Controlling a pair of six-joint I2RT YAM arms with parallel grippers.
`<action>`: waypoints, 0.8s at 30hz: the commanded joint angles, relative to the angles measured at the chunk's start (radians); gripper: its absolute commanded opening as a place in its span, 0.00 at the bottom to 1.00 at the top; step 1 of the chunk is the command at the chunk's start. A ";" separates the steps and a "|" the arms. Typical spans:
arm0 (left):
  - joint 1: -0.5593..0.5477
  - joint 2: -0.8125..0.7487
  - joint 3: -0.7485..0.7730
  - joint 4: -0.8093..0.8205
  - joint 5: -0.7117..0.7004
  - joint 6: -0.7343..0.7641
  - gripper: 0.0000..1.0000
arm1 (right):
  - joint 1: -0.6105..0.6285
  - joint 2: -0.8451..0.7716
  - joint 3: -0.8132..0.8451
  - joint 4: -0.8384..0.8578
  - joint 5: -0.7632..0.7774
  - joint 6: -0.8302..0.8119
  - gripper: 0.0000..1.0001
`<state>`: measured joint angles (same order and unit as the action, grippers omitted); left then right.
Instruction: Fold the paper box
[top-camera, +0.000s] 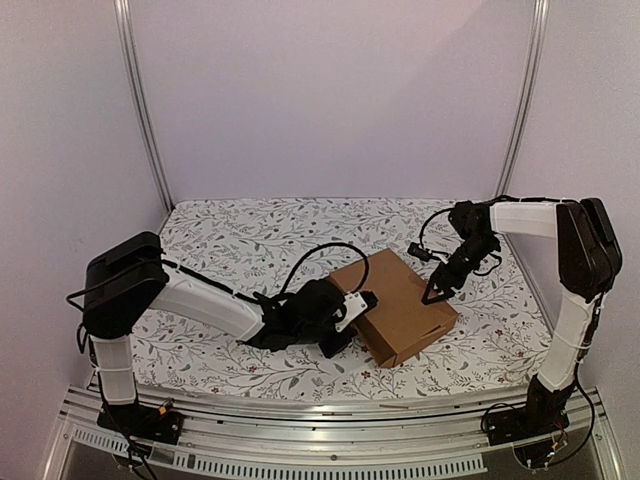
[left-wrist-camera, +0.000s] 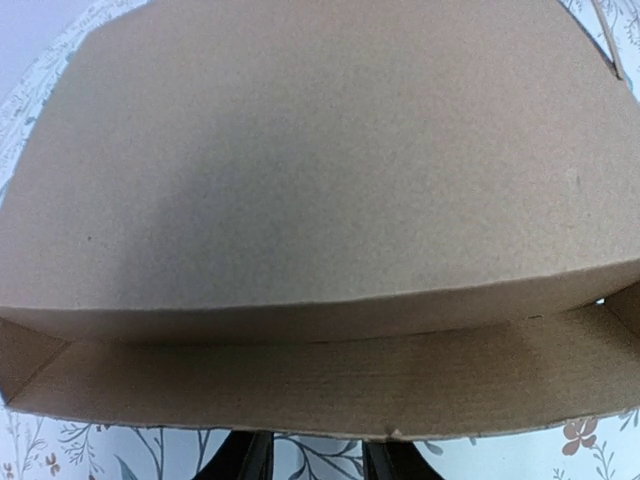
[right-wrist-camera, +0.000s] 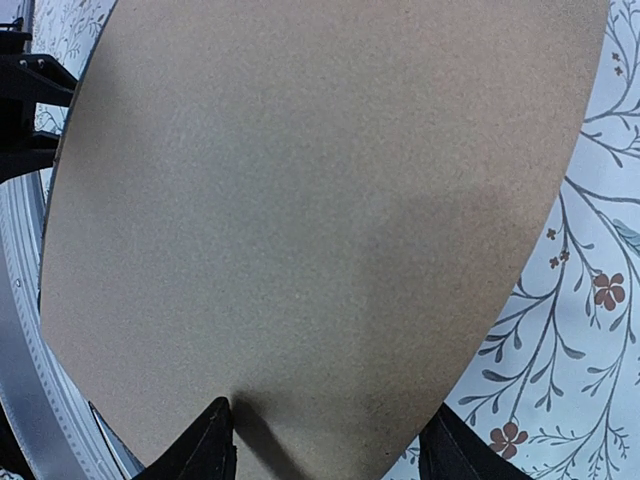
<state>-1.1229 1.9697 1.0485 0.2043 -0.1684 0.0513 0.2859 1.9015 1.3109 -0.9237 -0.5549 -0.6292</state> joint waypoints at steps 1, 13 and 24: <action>-0.005 0.020 0.082 0.120 0.048 0.004 0.32 | 0.043 0.074 -0.030 -0.040 0.006 -0.017 0.61; -0.078 -0.062 0.034 -0.102 0.124 -0.016 0.29 | 0.027 0.088 -0.012 -0.051 -0.014 -0.009 0.60; -0.181 0.038 0.138 -0.102 0.025 -0.046 0.27 | 0.027 0.088 -0.018 -0.047 -0.007 -0.003 0.60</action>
<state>-1.2739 1.9968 1.1248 0.0078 -0.1055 0.0261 0.2867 1.9373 1.3228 -0.9810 -0.6079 -0.6292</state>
